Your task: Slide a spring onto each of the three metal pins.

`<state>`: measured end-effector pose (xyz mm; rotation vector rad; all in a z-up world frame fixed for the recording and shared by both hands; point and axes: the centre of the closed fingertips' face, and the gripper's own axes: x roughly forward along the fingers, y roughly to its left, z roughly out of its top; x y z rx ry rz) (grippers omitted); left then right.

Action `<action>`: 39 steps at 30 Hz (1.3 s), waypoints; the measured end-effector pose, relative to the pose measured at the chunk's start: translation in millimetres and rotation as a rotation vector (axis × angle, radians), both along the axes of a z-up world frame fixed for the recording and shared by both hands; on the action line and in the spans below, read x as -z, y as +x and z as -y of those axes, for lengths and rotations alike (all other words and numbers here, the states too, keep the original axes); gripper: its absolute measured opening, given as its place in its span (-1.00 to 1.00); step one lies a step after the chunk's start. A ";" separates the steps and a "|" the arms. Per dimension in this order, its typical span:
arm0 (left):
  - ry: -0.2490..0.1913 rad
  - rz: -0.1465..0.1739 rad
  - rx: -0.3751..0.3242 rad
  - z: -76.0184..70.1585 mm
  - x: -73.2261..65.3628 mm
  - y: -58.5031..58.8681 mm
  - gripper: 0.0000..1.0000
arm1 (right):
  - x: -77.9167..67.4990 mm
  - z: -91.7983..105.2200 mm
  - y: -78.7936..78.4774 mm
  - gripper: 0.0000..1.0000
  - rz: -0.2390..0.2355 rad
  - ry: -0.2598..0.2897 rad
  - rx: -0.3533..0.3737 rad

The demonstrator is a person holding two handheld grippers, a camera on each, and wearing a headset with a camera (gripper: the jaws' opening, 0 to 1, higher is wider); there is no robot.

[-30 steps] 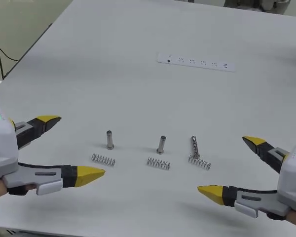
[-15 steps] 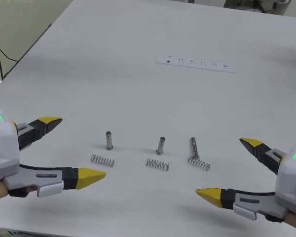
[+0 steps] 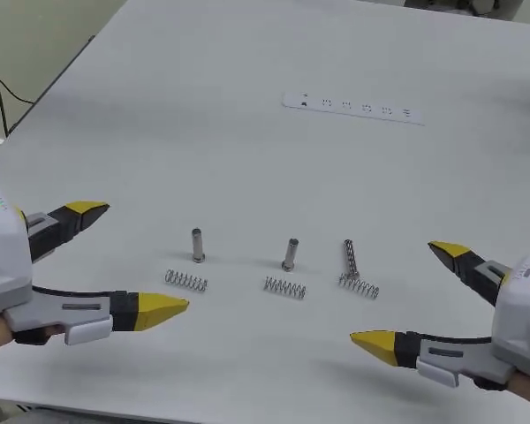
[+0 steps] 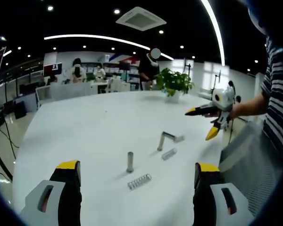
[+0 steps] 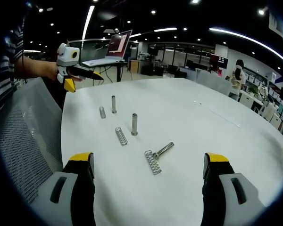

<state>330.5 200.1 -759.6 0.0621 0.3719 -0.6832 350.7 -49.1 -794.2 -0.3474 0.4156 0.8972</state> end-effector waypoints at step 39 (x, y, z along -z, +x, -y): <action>0.002 -0.003 0.009 1.5 -1.5 -0.8 0.96 | -5.0 -4.3 12.3 0.95 -0.019 0.019 0.002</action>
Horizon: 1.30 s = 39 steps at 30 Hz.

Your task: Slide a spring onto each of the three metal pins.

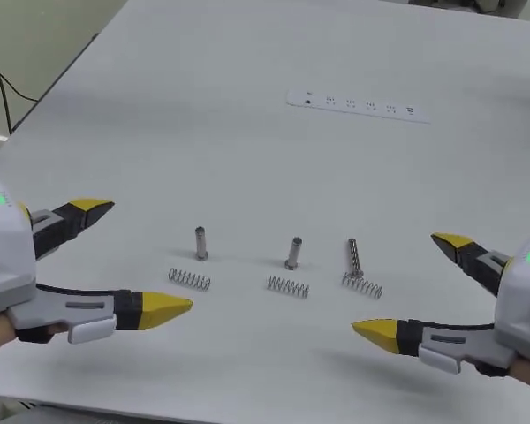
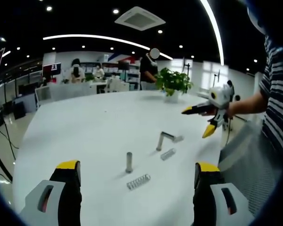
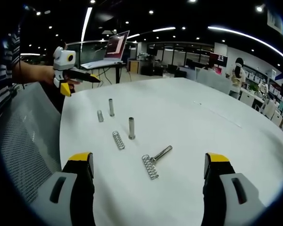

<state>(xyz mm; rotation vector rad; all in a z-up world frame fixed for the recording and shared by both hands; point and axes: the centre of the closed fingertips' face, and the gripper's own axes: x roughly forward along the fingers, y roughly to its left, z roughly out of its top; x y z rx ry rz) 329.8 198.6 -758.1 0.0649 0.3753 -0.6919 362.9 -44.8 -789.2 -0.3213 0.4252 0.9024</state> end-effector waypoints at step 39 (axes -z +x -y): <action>-0.003 -0.012 -0.007 -3.4 2.6 -3.4 0.96 | -4.1 -24.1 47.6 0.06 -0.179 -0.020 0.072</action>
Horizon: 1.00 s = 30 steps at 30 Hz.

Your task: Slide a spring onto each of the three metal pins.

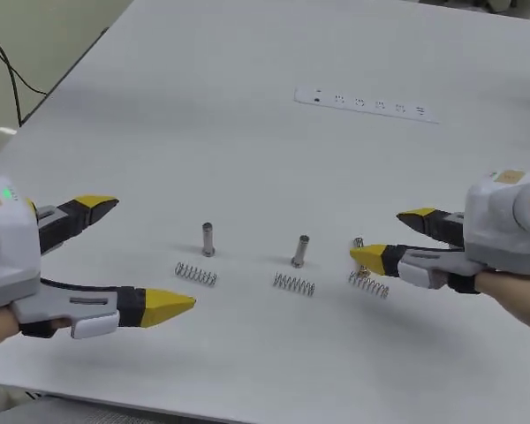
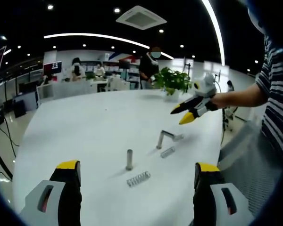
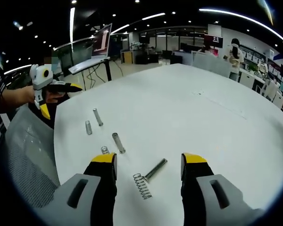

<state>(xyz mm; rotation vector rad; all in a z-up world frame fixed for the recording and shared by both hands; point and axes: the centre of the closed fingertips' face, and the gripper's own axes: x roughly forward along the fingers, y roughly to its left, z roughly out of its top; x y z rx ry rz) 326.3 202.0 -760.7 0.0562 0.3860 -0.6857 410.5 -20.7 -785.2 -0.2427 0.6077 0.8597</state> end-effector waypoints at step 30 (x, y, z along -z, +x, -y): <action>0.002 -0.006 0.001 -1.9 0.9 0.6 0.96 | 44.8 -2.2 20.1 -0.63 -0.231 -0.088 0.124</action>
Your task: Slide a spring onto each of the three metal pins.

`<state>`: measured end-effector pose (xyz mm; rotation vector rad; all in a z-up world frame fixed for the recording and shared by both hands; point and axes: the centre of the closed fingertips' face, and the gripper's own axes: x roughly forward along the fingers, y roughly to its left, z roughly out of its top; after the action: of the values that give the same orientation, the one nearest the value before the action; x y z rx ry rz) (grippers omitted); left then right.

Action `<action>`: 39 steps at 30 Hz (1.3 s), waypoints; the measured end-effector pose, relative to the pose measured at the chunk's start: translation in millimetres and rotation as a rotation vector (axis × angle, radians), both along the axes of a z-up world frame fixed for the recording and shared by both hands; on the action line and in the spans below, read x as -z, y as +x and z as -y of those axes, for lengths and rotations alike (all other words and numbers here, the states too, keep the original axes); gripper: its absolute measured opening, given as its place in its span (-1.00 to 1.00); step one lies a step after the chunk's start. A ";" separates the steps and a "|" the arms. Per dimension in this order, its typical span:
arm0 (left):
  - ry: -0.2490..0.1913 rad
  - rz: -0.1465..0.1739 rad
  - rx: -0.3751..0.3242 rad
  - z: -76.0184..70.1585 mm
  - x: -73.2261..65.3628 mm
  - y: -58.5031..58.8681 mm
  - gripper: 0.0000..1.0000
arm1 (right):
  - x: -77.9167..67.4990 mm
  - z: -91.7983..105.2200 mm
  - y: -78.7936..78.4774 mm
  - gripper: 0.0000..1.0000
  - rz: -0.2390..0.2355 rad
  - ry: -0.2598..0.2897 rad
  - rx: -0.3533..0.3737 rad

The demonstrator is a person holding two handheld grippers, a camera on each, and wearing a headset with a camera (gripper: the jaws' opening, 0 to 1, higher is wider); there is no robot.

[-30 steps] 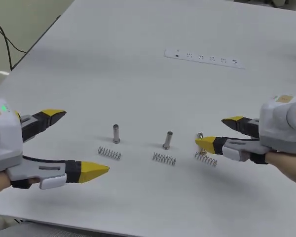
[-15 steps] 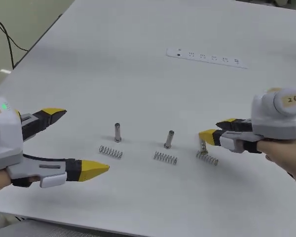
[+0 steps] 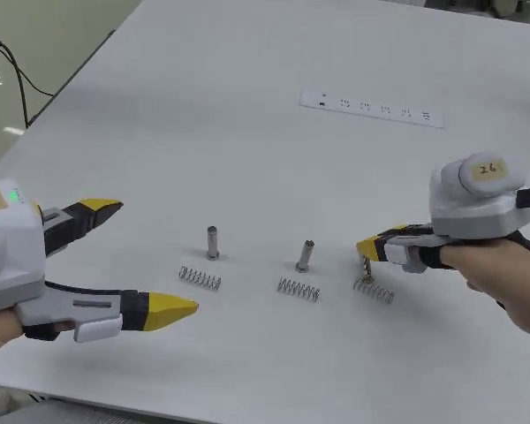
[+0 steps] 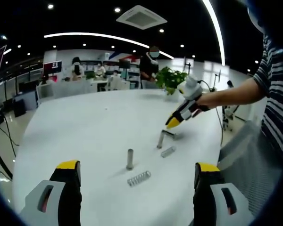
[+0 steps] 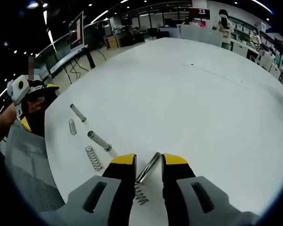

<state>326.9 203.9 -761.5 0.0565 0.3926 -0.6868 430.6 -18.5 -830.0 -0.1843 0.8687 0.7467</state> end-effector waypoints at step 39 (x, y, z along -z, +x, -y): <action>-0.005 -0.022 0.005 2.1 7.7 -3.7 0.94 | 28.3 -0.1 3.8 -0.90 -0.079 -0.103 0.049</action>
<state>323.2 201.7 -769.3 0.0448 0.4121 -0.6941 434.4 -18.4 -858.3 -0.2255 0.9847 0.6680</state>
